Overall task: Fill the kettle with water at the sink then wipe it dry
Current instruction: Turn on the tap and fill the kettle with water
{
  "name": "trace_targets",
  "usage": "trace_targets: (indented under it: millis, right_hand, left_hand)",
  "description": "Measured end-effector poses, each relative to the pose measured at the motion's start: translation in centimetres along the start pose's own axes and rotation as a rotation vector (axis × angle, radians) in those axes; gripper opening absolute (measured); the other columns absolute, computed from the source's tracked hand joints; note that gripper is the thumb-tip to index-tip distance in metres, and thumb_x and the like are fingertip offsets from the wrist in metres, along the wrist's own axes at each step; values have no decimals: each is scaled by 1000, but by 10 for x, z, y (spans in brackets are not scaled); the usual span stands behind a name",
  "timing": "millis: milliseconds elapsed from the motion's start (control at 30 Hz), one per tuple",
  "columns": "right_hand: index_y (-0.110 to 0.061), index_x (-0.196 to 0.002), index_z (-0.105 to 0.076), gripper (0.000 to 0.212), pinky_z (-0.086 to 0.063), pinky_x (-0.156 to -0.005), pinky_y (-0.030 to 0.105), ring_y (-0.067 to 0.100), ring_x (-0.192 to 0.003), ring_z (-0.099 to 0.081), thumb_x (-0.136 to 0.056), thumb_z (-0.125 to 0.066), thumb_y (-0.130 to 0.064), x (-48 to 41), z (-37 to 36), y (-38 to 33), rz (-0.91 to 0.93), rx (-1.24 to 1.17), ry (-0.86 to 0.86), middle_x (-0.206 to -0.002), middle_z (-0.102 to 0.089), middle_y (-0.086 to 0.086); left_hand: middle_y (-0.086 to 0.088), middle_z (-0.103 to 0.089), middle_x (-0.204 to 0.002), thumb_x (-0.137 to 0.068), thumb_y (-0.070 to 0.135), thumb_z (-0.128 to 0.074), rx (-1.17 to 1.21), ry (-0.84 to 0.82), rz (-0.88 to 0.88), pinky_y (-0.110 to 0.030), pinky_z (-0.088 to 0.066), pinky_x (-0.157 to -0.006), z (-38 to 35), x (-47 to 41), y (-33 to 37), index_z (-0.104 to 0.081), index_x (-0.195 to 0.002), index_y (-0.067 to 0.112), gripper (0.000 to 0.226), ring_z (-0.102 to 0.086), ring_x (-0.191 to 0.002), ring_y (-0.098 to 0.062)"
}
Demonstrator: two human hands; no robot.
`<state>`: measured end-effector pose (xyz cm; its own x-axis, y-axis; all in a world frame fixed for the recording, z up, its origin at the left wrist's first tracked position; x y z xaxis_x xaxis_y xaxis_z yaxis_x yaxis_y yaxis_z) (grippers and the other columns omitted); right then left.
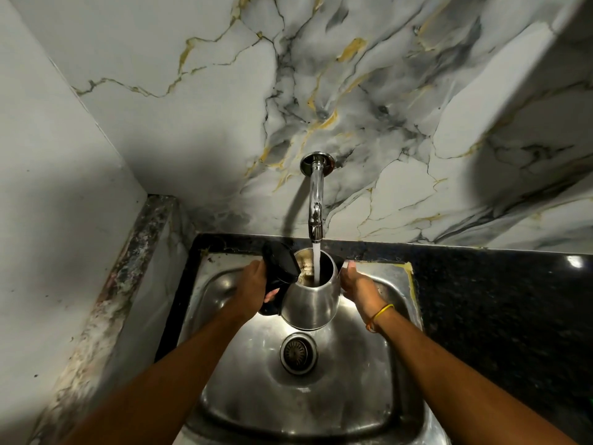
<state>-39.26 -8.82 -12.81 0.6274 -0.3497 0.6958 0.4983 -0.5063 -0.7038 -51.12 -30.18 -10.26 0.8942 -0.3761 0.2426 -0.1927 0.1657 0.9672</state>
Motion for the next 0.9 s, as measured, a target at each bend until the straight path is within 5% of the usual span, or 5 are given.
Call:
trace_targets:
  millis: [100, 200, 300, 367, 900]
  right_hand:
    - [-14, -120, -74, 66, -43, -113, 39, 32, -134, -57, -92, -45, -67, -15, 8, 23, 96, 135, -2, -136, -69, 12]
    - [-24, -109, -74, 43, -47, -104, 29, 9, -109, -68, -106, -41, -50, 5, -6, 25, 127, 152, -22, -113, -76, -6]
    - [-25, -131, -66, 43, -45, -98, 16, -8, -115, -61, -110, -33, -43, 9, -13, 32, 205, 161, -68, -126, -70, -11]
    - [-20, -142, -59, 47, -40, -106, 20, -2, -129, -55, -110, -33, -42, 10, -12, 34, 241, 134, -56, -139, -65, -5]
    - [-22, -139, -63, 48, -37, -123, 41, 11, -134, -58, -109, -34, -45, 5, -5, 40, 265, 130, -29, -140, -67, 0]
  left_hand:
    - [-15, -43, -47, -96, 54, -37, 27, -71, 0, -31, -28, -48, -5, 0, -5, -44, -60, -11, 75, -35, -41, -20]
    - [-16, -43, -48, -95, 55, -36, 22, -92, -1, -29, -29, -47, -6, 1, -6, -47, -57, -9, 75, -34, -40, -21]
    - [-15, -43, -48, -94, 48, -35, 17, -77, 7, -25, -30, -46, -3, 1, -8, -43, -55, -12, 73, -33, -38, -20]
    - [-14, -43, -45, -93, 47, -34, -11, -71, 9, -25, -31, -46, -1, 1, -9, -45, -51, -6, 69, -35, -38, -21]
    - [-15, -42, -45, -86, 57, -40, 6, -63, -16, -27, -29, -47, -5, 4, -4, -43, -58, -13, 75, -34, -36, -19]
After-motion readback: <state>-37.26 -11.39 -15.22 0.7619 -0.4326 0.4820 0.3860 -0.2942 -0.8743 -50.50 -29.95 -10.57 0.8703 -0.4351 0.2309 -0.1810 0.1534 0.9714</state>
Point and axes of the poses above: each hand's wrist, its own x-axis away from the middle knuckle, its own z-axis out of the back of the hand, y = z × x, the point moved 8 cm from there along -x, towards the middle knuckle
